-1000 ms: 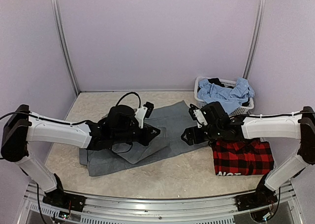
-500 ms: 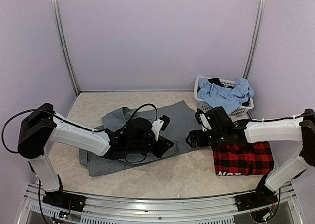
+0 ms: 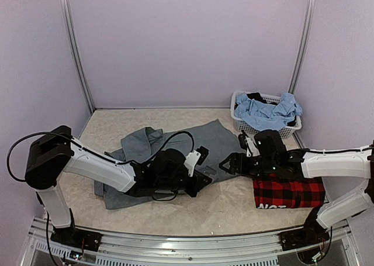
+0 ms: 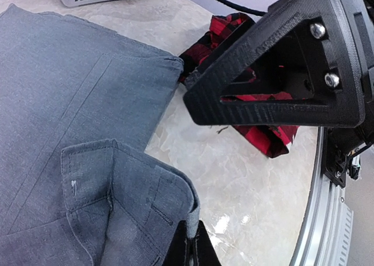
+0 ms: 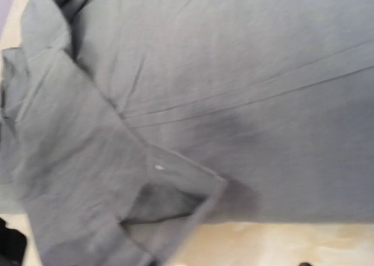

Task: Fold and stack the long sleeve shirts
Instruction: Pass from the left arm to the right

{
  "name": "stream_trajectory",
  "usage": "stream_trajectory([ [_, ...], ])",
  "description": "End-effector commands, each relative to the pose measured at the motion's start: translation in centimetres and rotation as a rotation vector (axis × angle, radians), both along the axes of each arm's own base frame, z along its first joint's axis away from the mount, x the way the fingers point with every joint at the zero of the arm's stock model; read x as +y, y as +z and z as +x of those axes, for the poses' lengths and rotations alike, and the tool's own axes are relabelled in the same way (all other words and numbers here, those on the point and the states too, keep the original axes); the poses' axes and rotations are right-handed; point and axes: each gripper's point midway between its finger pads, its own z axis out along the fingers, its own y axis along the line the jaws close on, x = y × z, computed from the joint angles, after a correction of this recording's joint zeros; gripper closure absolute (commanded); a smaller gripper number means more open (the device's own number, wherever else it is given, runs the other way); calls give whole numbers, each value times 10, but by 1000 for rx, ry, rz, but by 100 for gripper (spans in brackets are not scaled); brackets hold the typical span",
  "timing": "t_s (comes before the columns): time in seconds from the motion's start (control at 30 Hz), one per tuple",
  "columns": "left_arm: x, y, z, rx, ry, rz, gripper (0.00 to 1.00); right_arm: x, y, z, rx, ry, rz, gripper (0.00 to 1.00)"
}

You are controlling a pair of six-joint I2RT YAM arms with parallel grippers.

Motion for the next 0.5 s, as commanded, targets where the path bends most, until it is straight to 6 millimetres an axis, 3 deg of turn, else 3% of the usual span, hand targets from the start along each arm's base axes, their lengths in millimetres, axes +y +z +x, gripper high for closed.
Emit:
stream_trajectory([
  [0.0, -1, -7, -8, -9, -12, -9, 100, 18, -11, -6, 91, 39, 101, 24],
  [0.47, -2, -20, -18, -21, -19, 30, 98, 44, -37, -27, 227, 132, 206, 24],
])
